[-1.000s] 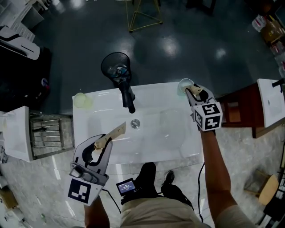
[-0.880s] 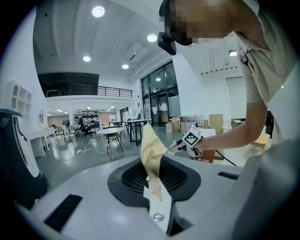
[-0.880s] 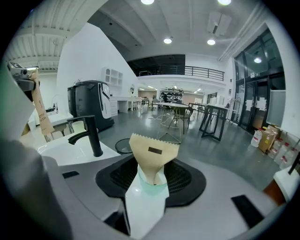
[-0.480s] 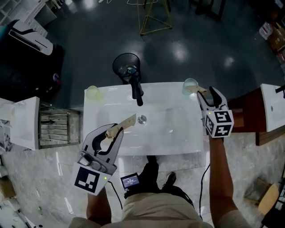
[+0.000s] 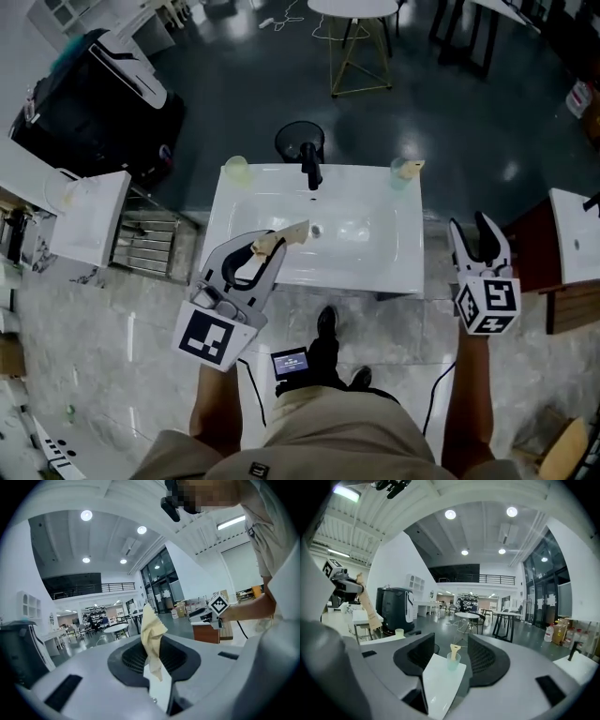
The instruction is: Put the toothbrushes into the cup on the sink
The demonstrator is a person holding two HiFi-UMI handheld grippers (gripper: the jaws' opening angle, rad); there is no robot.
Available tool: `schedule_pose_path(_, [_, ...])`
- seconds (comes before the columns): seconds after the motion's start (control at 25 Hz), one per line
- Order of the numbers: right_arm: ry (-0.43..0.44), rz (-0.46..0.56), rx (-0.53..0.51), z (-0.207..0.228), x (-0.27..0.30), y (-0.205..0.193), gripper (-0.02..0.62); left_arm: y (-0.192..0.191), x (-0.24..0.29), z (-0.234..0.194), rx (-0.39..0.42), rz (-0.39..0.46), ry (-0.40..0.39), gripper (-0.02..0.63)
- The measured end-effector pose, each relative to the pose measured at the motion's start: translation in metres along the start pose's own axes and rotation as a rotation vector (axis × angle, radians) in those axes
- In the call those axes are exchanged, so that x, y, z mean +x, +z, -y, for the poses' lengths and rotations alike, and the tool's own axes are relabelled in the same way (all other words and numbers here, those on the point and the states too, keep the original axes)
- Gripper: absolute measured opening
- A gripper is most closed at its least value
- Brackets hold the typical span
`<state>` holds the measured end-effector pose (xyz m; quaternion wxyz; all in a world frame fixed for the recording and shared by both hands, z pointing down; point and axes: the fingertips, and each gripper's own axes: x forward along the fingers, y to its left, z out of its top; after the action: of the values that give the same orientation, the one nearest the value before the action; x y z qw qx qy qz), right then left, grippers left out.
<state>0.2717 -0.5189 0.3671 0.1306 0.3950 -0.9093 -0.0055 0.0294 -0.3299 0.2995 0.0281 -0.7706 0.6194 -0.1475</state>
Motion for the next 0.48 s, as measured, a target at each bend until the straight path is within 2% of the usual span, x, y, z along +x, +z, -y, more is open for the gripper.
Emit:
schedule_pose_path(0.28, [0.105, 0.093, -0.014, -0.024, -0.115, 0.022, 0.218, 0.046, -0.077, 0.069, 0.044, 0.015, 0.091, 0.061])
schedule_pose_path(0.48, [0.196, 0.077, -0.015, -0.069, -0.138, 0.019, 0.216, 0.052, -0.136, 0.069, 0.041, 0.007, 0.173, 0.061])
